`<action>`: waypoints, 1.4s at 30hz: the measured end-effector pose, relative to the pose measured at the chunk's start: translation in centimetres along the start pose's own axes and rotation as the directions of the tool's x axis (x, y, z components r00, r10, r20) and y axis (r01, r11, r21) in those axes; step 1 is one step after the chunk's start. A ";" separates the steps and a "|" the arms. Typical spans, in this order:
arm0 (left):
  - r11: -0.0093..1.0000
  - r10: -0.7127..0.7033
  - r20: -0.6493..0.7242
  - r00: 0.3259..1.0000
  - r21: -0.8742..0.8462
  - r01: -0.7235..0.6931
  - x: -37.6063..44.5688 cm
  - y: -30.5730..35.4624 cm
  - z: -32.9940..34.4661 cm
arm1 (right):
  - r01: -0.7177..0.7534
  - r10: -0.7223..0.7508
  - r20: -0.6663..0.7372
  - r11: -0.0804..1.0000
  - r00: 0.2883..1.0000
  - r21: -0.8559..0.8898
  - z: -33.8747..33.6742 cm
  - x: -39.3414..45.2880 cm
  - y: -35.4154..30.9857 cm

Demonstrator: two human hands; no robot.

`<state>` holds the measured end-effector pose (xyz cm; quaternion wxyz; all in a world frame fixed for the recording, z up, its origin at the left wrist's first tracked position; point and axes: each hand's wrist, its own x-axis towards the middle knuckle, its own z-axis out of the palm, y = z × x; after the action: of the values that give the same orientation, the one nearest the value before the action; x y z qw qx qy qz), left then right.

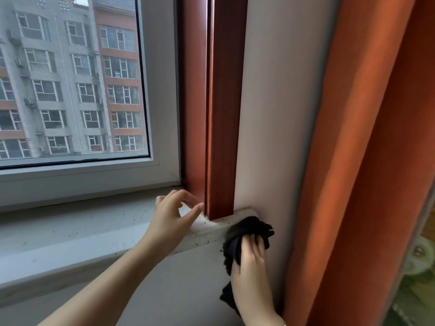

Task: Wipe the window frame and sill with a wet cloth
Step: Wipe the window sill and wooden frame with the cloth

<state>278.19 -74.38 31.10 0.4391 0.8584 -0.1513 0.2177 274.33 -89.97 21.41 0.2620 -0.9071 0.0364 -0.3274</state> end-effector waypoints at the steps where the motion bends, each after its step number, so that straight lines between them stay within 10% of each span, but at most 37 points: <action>1: 1.000 0.009 0.002 1.000 0.006 -0.009 -0.2 0.0 -0.1 | 0.045 -0.045 0.058 0.999 0.997 -0.009 0.2 -0.6 0.2; 12: 0.991 0.105 0.062 0.993 0.080 -0.110 -2.3 0.1 -1.2 | 0.569 -0.509 0.257 0.762 0.822 -0.311 -2.7 0.7 4.9; 22: 0.978 0.151 0.109 0.982 0.125 -0.165 -2.1 -0.8 -2.1 | 0.905 -0.838 0.514 -0.061 0.183 -0.421 -5.2 8.2 3.4; 30: 0.884 0.194 0.173 0.966 0.397 -0.249 -3.2 -4.2 -6.7 | 0.931 -0.838 0.545 -0.184 0.020 -0.316 -6.3 10.8 3.8; 42: 0.948 0.100 0.161 0.982 0.284 -0.143 -4.3 -5.4 -9.3 | 0.951 -0.893 0.441 -0.209 -0.091 -0.226 -3.4 8.7 -2.8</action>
<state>274.73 -63.36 30.07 0.2803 0.9166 -0.2014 0.2016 278.79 -91.21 30.04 -0.3014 -0.6794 -0.5787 -0.3356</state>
